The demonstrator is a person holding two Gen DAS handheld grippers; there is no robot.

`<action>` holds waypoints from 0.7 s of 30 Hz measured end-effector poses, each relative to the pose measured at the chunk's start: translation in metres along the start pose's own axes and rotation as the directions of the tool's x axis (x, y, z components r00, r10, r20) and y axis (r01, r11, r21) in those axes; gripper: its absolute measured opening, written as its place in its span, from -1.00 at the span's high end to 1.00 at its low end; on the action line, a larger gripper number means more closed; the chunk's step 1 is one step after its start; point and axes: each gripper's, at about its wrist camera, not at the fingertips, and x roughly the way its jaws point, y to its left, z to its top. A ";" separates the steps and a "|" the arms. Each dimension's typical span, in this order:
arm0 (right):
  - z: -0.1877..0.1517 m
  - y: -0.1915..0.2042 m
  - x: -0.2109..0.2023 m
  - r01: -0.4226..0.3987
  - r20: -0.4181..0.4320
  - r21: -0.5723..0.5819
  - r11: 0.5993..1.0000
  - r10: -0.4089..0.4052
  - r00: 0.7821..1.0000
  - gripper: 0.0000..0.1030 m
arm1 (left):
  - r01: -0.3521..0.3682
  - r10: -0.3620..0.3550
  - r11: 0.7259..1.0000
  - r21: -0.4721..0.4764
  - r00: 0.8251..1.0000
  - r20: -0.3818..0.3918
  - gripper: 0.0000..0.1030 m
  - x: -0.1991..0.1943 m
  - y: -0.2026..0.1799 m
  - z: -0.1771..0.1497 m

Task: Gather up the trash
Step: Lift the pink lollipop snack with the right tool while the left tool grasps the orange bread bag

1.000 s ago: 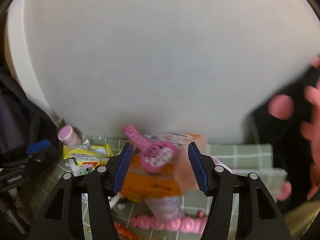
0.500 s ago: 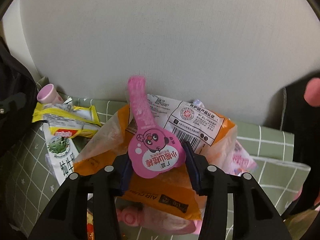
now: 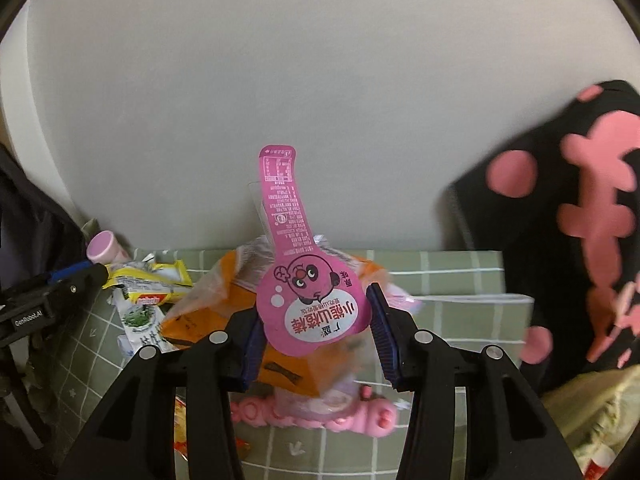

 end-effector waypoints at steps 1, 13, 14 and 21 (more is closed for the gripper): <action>-0.001 -0.001 -0.003 0.013 0.004 0.010 1.000 -0.013 1.000 0.14 | 0.001 -0.001 1.000 0.004 1.000 -0.005 -0.09 0.002 -0.002 -0.001; -0.051 -0.045 -0.031 0.069 -0.021 0.161 0.985 -0.067 0.998 0.14 | 0.095 -0.093 0.991 0.092 0.995 -0.020 -0.09 0.000 -0.053 -0.005; -0.056 -0.048 -0.033 0.068 -0.025 0.176 0.982 -0.065 0.998 0.14 | 0.105 -0.103 0.989 0.105 0.994 -0.024 -0.09 0.001 -0.058 -0.006; -0.084 -0.058 -0.050 0.084 -0.030 0.229 0.970 -0.079 0.996 0.14 | 0.157 -0.149 0.968 0.194 0.987 -0.058 -0.09 0.018 -0.098 -0.007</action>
